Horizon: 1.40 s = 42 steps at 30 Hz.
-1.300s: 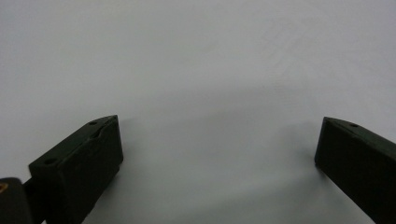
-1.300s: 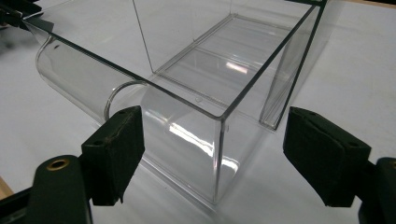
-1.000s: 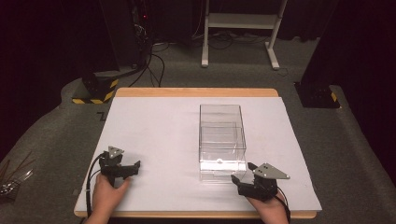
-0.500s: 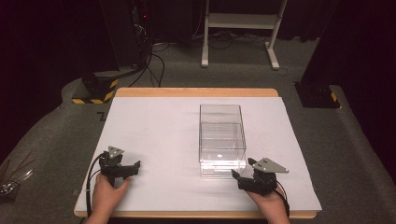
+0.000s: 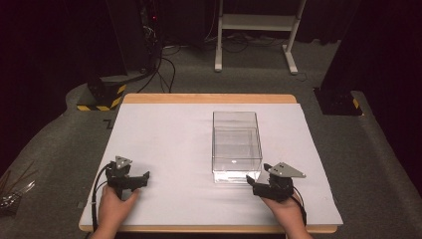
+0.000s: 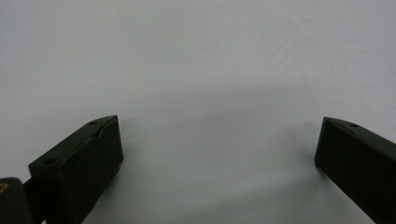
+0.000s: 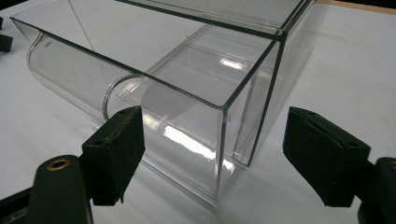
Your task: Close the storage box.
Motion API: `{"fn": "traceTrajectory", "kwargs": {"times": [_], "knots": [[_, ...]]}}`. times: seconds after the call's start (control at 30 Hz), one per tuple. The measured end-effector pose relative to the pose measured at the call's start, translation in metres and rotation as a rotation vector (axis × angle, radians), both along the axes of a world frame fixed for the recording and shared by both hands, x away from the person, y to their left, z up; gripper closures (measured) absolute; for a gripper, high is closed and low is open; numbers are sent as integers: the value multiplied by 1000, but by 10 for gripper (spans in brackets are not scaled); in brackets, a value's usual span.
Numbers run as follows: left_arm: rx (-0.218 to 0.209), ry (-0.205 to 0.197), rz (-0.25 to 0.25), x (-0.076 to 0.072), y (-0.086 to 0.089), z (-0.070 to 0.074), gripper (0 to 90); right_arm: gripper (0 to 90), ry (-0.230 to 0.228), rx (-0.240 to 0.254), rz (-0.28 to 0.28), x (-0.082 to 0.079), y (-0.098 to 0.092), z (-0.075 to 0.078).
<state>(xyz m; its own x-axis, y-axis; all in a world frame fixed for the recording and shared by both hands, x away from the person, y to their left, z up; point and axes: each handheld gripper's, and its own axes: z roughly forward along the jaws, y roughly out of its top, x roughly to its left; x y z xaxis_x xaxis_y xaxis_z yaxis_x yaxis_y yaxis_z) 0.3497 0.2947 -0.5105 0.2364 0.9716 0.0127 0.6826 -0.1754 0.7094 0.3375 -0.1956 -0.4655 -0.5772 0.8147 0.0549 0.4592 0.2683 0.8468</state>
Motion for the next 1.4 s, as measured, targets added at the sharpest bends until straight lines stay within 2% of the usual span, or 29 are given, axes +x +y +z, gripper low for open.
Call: {"fn": "traceTrajectory", "kwargs": {"times": [0.4, 1.2, 1.4], "knots": [[-2, 0, 1, 0, 0, 0, 12, 207, -6, 5, -10, 12, 1, -2], [-2, -1, 2, 0, 0, 0, 12, 207, 0, 1, -65, 36, 4, -4], [-2, -1, 2, 0, 0, 0, 12, 207, 6, 14, -79, 42, 4, -6]]}}
